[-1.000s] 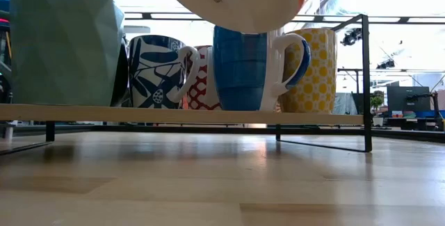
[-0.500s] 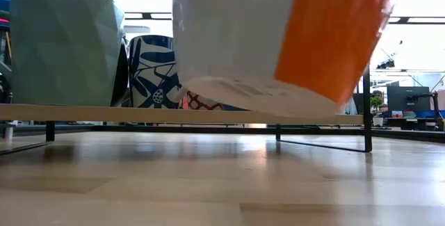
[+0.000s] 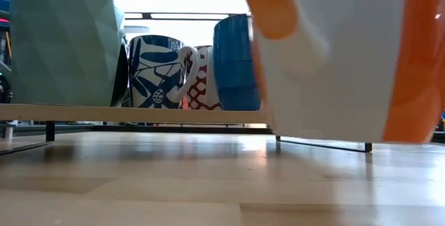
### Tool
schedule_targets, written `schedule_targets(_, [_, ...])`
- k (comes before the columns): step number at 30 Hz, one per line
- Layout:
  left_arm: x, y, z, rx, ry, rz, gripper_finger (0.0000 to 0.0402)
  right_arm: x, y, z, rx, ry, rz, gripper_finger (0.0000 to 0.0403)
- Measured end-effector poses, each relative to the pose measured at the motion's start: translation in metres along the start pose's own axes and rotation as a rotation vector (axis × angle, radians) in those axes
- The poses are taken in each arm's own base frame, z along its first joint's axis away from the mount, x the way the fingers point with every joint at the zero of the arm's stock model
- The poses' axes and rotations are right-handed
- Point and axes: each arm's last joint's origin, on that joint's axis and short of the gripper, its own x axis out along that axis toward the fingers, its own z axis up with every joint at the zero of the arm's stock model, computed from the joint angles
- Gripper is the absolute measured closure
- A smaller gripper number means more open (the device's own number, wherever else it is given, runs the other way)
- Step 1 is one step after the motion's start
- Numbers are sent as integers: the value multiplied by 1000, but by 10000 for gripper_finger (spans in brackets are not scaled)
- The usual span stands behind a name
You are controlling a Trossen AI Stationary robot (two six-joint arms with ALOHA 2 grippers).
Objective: Place coffee mugs
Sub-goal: Put the orange mug on the shelf
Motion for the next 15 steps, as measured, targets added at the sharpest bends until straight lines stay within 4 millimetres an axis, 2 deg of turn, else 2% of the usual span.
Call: schedule_targets(15, [0,0,-1,3,11,1,355,16,6,5,30,-14,-13,403])
